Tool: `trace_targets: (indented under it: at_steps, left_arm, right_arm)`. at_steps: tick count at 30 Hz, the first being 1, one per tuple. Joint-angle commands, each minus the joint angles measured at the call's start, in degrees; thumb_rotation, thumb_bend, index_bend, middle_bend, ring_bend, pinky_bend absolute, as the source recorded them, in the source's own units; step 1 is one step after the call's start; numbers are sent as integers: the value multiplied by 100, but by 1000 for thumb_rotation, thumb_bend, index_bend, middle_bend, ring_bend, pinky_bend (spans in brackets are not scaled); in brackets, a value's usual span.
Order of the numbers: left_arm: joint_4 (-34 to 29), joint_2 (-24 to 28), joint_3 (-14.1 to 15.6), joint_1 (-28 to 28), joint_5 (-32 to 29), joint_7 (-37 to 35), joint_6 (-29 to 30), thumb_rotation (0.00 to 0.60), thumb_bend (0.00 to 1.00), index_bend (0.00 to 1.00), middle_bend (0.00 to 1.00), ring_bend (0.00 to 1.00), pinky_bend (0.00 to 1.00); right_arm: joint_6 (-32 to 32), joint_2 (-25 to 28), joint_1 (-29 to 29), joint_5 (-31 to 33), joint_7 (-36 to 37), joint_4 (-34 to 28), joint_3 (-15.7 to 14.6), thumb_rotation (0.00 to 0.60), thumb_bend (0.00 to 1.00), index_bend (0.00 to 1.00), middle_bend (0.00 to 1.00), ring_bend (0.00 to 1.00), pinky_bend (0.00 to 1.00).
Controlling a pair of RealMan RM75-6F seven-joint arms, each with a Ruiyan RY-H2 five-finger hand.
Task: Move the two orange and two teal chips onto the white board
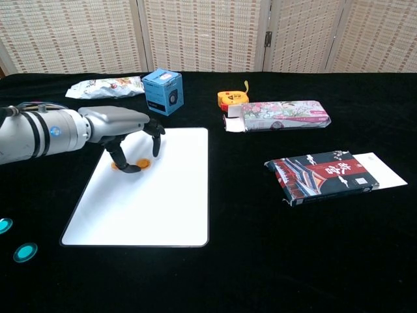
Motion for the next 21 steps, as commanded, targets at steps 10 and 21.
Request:
trace_targets:
  at_steps: [10,21]
  left_arm:
    - [-806,1064,336,968,1183,-1133,1099,600,381,409,128,0,0]
    - [-654,1249,1049,1931,1761,-1397,1870,600,382,431,128,0,0]
  right_arm:
    - [13,17,13,-27,-6,-25,20,600,360,0,17,0,0]
    - [-47,-41,95,-114,-18,-13,22,600,360,0,17,0,0]
